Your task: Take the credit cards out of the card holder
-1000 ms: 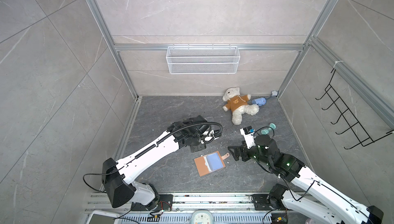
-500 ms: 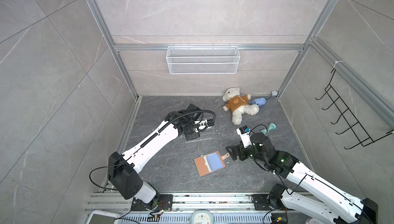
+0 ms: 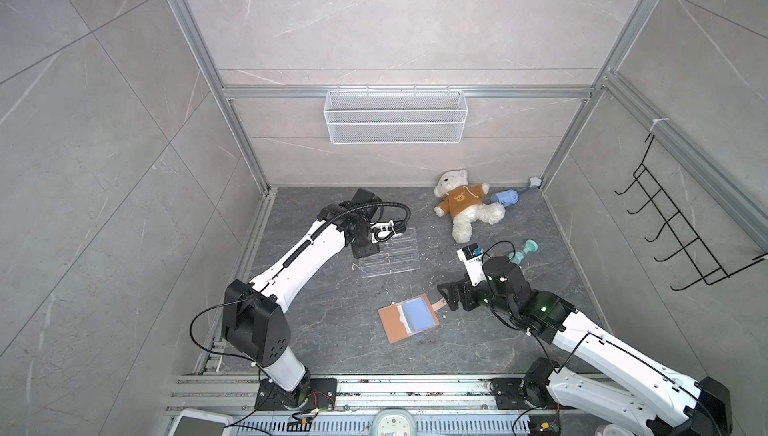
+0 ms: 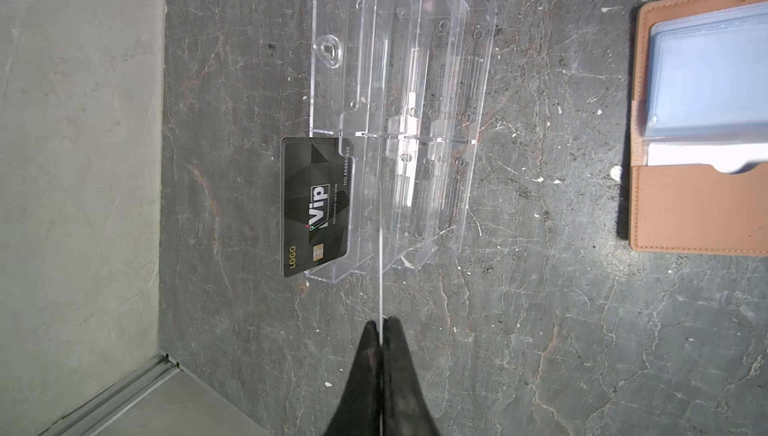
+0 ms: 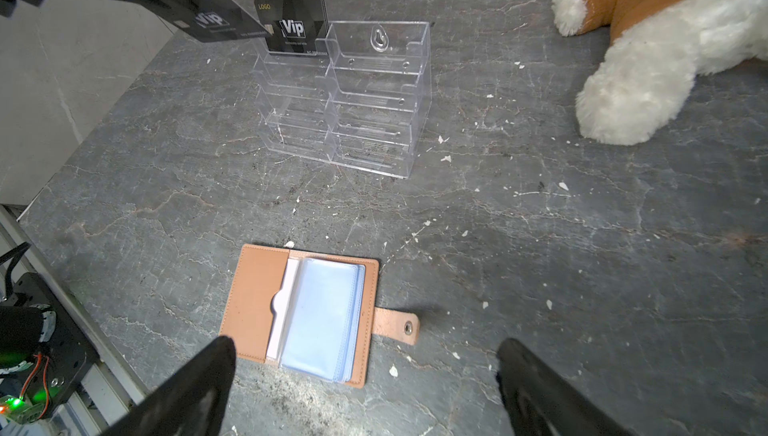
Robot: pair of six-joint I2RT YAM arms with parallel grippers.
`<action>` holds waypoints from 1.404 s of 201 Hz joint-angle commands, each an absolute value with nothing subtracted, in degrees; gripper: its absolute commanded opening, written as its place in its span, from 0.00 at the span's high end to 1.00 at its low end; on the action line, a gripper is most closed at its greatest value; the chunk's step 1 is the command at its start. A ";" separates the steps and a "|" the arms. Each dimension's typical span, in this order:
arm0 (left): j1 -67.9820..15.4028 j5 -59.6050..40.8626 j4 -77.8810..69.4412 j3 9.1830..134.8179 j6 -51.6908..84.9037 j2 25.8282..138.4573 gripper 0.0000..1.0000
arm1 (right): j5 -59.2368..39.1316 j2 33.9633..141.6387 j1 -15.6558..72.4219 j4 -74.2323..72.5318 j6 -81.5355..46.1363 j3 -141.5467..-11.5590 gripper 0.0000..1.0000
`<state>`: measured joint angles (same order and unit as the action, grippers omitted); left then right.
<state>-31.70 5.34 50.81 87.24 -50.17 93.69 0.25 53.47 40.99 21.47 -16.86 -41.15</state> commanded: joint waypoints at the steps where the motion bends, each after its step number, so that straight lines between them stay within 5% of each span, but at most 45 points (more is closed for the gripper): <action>1: -30.82 3.77 48.39 90.06 -52.94 95.23 1.00 | -0.43 54.13 40.92 20.26 -16.13 -41.75 0.00; 282: -25.66 -0.02 44.19 93.20 -57.34 103.53 1.00 | -2.55 60.07 40.90 18.63 -16.13 -42.50 0.00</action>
